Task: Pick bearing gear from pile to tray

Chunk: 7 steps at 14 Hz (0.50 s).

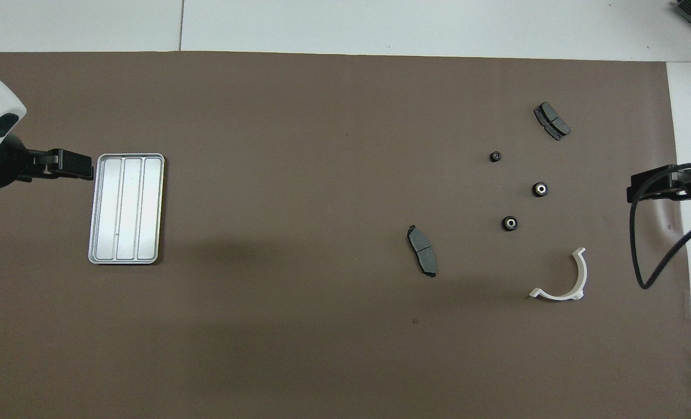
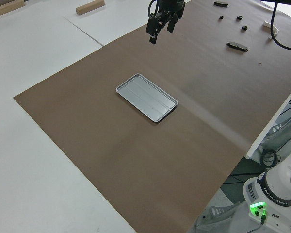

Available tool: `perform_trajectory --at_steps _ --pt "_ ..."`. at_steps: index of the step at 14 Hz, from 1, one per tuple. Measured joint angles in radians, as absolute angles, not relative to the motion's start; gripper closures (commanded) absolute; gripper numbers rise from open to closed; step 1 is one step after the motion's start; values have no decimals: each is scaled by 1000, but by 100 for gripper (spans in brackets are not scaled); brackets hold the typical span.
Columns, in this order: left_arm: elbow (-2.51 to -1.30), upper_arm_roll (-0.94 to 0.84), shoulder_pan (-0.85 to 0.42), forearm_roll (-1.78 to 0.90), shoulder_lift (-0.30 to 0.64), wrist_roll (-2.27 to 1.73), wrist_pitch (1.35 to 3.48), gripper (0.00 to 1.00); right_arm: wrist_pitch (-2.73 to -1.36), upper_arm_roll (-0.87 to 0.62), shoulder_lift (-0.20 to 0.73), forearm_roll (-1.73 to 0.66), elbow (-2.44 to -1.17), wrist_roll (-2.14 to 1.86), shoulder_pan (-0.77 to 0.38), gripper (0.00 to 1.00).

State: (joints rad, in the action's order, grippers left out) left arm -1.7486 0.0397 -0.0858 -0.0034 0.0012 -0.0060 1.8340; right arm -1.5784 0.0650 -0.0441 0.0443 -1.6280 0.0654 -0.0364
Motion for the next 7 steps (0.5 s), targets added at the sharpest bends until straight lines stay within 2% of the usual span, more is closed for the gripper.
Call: perform_trajectory --at_steps 7 --pt "-1748 45 -84 -3 1 -6 1834 0 -1578 65 -46 44 -1633 65 -36 0"
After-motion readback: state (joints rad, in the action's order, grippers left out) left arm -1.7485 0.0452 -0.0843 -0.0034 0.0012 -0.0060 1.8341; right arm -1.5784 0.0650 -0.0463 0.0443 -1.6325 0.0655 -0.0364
